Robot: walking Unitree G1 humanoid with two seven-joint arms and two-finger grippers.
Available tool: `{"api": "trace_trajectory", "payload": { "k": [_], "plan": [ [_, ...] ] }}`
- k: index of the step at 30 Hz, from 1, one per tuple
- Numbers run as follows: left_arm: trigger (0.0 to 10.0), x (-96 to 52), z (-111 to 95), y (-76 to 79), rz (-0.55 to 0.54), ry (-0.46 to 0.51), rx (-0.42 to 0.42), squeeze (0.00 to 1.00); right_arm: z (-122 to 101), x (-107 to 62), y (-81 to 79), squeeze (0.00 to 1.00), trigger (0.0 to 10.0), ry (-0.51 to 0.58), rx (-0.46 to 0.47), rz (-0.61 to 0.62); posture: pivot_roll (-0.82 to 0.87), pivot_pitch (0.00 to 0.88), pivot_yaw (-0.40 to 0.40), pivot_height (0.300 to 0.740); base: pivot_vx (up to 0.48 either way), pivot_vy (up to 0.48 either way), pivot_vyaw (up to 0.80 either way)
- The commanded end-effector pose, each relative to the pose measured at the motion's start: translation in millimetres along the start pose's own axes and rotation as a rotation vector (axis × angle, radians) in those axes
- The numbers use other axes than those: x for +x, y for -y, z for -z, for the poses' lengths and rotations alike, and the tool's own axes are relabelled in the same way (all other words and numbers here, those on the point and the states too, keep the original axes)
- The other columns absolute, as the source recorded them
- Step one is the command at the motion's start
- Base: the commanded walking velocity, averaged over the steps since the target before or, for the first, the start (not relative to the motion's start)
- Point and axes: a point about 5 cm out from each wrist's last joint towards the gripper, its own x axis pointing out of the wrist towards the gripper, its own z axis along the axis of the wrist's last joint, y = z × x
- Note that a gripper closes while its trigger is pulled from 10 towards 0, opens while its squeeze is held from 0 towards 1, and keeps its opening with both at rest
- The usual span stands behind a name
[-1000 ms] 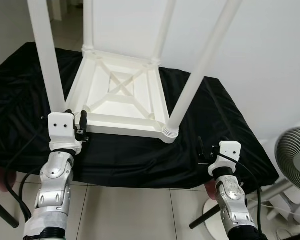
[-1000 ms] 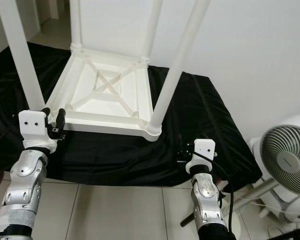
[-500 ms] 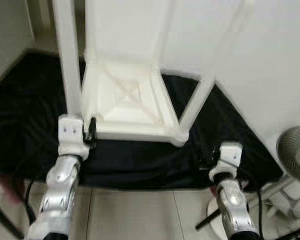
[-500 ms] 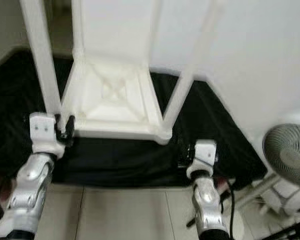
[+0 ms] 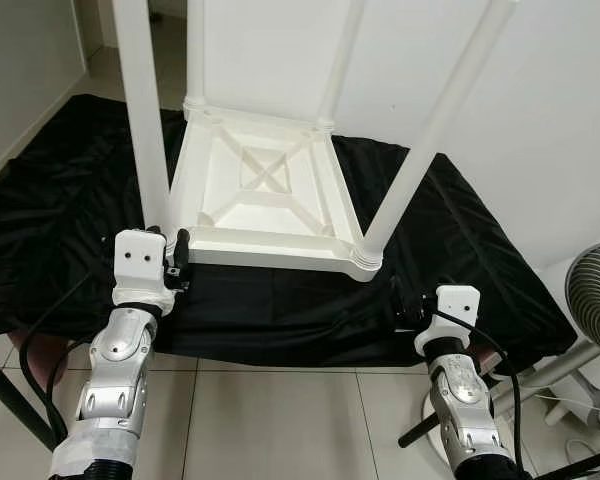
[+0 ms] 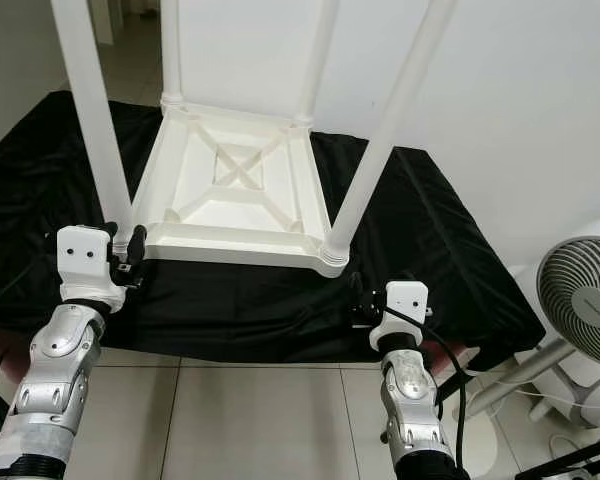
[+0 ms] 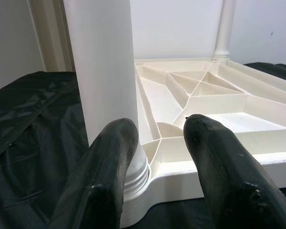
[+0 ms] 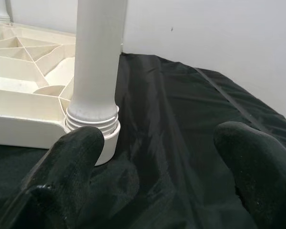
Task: Building children table
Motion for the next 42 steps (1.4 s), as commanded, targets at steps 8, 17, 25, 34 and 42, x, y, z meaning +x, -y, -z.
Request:
{"api": "trace_trajectory", "payload": {
  "k": [8,17,25,34,42],
  "plan": [
    [10.0,-1.9,-2,9.5,0.032,0.014,0.007,0.00,-1,-2.1,8.4,0.00,10.0,0.010,0.010,0.030,0.03,0.005,-0.154,0.740,0.000,-0.186,0.00],
    [10.0,-0.4,-3,11.4,0.035,0.018,0.005,0.00,-2,-0.6,9.1,0.00,10.0,0.013,0.002,0.021,0.02,0.002,-0.156,0.740,0.000,-0.396,0.00],
    [10.0,3.5,0,12.1,0.000,-0.005,-0.010,0.00,-4,2.1,9.2,0.00,10.0,0.001,0.003,-0.015,0.02,0.002,-0.162,0.740,0.000,-0.088,0.00],
    [10.0,14.0,-2,22.7,0.041,-0.007,-0.028,0.00,-9,14.0,12.9,0.00,10.0,-0.021,-0.002,-0.052,-0.01,0.000,-0.196,0.740,0.000,0.000,0.00],
    [10.0,23.7,-2,16.8,0.018,-0.017,-0.046,0.00,-11,20.4,23.8,0.00,10.0,-0.026,-0.062,-0.026,-0.01,0.000,-0.183,0.740,0.000,0.000,0.00]
  ]
}}
